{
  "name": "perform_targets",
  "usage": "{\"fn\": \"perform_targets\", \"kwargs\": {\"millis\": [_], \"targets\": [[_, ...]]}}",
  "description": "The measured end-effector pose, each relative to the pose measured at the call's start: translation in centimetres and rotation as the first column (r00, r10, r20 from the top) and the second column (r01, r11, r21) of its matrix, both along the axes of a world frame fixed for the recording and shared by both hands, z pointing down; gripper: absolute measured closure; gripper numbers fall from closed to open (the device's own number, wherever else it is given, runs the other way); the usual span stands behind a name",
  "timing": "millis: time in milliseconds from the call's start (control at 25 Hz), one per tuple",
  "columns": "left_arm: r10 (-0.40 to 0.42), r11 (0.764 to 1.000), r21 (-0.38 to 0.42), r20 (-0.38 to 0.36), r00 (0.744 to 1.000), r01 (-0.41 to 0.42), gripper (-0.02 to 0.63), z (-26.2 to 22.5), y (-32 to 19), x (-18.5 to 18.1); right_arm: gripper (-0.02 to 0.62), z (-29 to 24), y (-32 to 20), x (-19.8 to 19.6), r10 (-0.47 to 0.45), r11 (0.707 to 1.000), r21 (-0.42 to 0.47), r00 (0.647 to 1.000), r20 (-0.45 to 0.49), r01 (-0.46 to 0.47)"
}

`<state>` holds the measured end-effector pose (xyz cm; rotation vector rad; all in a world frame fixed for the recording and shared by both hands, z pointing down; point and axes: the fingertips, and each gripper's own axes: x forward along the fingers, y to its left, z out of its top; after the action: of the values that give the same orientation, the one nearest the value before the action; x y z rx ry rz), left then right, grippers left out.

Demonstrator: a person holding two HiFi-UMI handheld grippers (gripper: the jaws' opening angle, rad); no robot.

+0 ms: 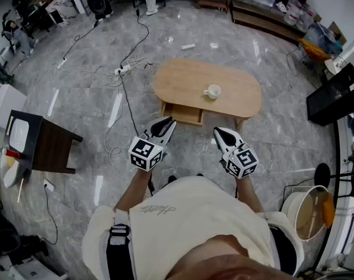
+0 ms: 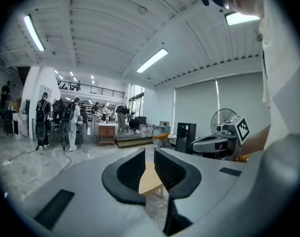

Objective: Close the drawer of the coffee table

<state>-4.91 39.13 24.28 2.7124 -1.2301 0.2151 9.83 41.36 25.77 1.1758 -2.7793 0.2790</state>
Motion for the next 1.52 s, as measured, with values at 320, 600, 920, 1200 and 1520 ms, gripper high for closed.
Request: {"fn": "perform_targets", "kwargs": {"millis": [320,600,920,1200,1520], "targets": [[-0.008,1.0,0.025,0.014,1.0,0.008,0.543,-1.1,1.1,-0.4,0.601,0.0,1.4,0.6,0.016,1.0,-0.017,1.0,0.026,-0.016],[-0.031,0.999,-0.016,0.019,0.999,0.032,0.543,0.2,1.3,-2.8,0.601,-1.0,1.0,-0.3,0.06,0.998,-0.012,0.994,0.088,-0.06],[-0.021,0.998,-0.054,0.031,0.999,0.023,0.543,2.2,0.0,-4.5,0.601,-0.3,-0.6,-1.6,0.084,0.996,-0.013,0.993,0.083,-0.084],[-0.027,0.998,-0.062,0.0,1.0,0.027,0.543,3.2,-0.8,-8.5,0.601,1.3,-0.9,-4.7,0.109,0.993,-0.047,0.991,0.072,-0.106],[0.001,0.994,-0.108,-0.007,1.0,-0.001,0.543,5.7,-1.4,-10.9,0.601,3.1,-1.4,-8.6,0.1,0.995,-0.03,0.995,0.007,-0.1]]}}
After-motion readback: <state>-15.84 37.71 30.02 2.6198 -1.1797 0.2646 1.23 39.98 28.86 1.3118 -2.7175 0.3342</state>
